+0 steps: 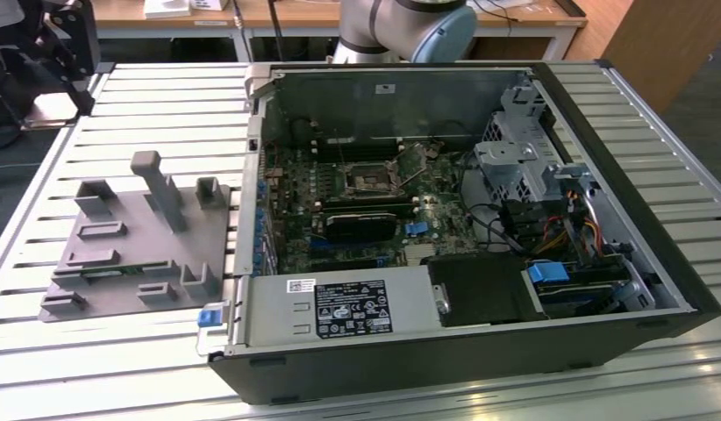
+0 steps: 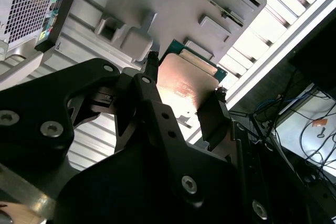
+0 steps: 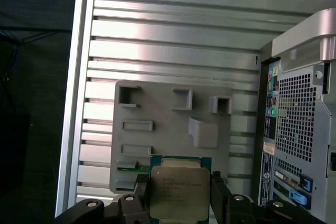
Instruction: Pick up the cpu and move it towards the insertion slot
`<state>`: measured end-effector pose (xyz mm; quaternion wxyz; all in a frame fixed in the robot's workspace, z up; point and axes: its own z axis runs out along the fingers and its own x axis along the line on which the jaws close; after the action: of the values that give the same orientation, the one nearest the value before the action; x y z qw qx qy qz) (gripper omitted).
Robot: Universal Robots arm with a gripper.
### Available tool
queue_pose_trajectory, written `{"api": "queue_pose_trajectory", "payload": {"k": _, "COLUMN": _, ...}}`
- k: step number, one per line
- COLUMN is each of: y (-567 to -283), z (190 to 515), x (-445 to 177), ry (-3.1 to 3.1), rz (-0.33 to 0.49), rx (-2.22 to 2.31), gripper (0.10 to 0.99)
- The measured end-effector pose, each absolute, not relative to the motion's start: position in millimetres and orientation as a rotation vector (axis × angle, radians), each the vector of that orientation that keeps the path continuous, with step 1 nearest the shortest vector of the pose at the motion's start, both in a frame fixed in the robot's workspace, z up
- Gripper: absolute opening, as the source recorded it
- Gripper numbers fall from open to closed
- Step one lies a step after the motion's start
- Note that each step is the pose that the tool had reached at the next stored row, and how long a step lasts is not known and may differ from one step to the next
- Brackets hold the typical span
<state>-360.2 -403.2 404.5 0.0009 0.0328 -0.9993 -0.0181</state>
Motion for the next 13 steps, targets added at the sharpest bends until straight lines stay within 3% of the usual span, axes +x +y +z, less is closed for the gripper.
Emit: {"api": "queue_pose_trajectory", "payload": {"k": 13, "y": -403.2, "z": 404.5, "x": -351.8, "ry": -3.138, "rz": -0.057, "rx": 0.103, "gripper": 0.549}}
